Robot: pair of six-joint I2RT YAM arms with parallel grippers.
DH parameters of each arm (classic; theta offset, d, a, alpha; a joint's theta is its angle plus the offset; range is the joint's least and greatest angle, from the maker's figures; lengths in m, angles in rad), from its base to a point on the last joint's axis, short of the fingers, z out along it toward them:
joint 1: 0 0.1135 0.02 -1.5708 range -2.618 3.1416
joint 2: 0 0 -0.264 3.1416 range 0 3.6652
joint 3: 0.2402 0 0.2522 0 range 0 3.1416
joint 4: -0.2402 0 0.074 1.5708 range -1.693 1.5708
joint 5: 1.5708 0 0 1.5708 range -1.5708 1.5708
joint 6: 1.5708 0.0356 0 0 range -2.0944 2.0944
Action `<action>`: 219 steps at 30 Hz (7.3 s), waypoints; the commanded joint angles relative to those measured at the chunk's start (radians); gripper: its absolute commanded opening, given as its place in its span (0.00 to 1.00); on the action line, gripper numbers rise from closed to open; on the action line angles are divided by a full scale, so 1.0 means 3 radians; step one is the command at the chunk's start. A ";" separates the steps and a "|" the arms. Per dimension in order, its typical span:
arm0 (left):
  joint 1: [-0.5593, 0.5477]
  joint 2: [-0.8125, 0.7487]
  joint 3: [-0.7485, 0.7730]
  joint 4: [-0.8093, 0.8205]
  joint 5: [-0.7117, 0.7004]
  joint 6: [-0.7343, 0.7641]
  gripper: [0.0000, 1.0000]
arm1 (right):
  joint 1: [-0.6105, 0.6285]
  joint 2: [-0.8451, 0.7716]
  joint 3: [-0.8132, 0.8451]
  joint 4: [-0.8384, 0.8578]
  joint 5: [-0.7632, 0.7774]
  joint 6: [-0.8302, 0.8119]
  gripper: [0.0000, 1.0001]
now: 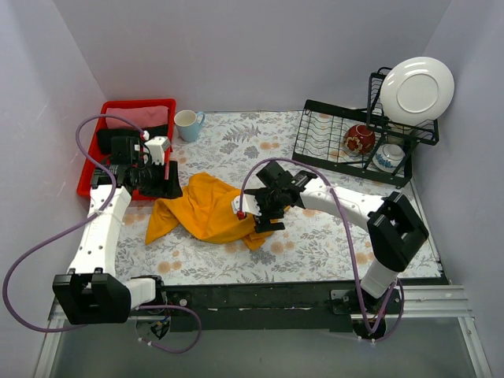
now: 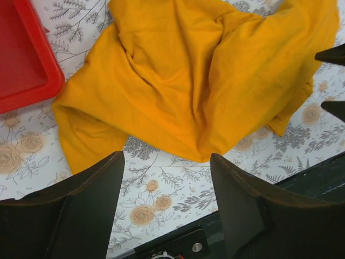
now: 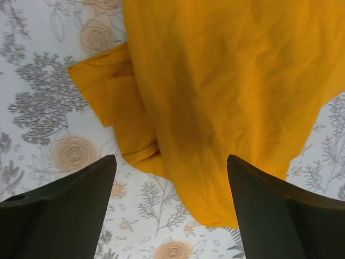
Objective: Roll the t-shirts
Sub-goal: Place the T-shirt at the center of the board, then pick up the T-shirt from the center of the board, then flatten out the T-shirt at the center of the board.
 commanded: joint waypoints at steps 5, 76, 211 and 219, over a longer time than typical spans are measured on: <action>0.0048 -0.0143 -0.0226 -0.0026 -0.0133 0.0168 0.64 | -0.0029 0.0296 -0.0042 0.0809 0.0330 -0.0331 0.83; -0.3096 0.1028 -0.1238 0.1078 -0.1104 0.0418 0.41 | -0.2315 0.0767 0.2284 -0.1174 -0.1189 0.2271 0.01; -0.0990 0.1345 0.3021 0.1712 -0.2321 0.0832 0.00 | -0.2217 -0.0665 0.2231 0.1157 0.1133 0.1504 0.01; -0.0990 0.1294 0.3047 0.1708 -0.2301 0.0960 0.00 | -0.2422 -0.0495 0.3087 0.1034 0.0918 0.1622 0.01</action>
